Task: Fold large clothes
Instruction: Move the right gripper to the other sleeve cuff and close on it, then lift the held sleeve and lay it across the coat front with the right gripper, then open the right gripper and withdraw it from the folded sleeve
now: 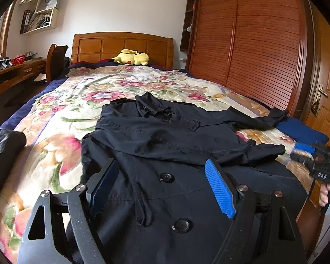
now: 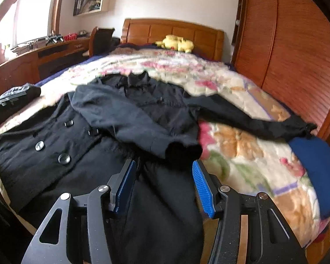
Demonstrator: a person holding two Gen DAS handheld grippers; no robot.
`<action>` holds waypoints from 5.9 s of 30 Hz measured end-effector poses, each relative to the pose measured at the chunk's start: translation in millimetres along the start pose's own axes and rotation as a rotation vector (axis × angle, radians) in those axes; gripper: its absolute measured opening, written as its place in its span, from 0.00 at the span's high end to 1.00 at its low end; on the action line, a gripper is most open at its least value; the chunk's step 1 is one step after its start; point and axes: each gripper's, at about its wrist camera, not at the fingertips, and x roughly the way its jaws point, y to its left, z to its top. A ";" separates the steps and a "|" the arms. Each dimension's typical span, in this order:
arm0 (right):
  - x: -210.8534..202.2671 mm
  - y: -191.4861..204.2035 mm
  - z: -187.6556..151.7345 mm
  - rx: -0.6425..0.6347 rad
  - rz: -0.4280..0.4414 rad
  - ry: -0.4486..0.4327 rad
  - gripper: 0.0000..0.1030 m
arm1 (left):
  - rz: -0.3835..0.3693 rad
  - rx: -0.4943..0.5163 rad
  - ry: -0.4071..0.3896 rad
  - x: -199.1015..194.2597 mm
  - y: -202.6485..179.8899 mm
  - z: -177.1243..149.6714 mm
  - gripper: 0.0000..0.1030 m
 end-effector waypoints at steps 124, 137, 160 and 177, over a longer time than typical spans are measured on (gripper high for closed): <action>93.9 -25.0 180.7 -0.193 0.052 -0.028 0.81 | -0.022 0.086 -0.005 23.8 -42.4 12.8 0.21; 96.7 35.4 162.0 -0.221 0.298 -0.051 0.81 | 0.064 0.044 -0.022 1.6 -1.2 8.9 0.21; 137.8 72.4 107.4 -0.166 0.412 0.185 0.44 | 0.092 0.016 -0.025 5.6 13.5 8.5 0.21; 126.0 14.7 70.6 -0.116 0.136 0.158 0.35 | 0.073 0.038 0.050 40.1 -10.2 8.2 0.21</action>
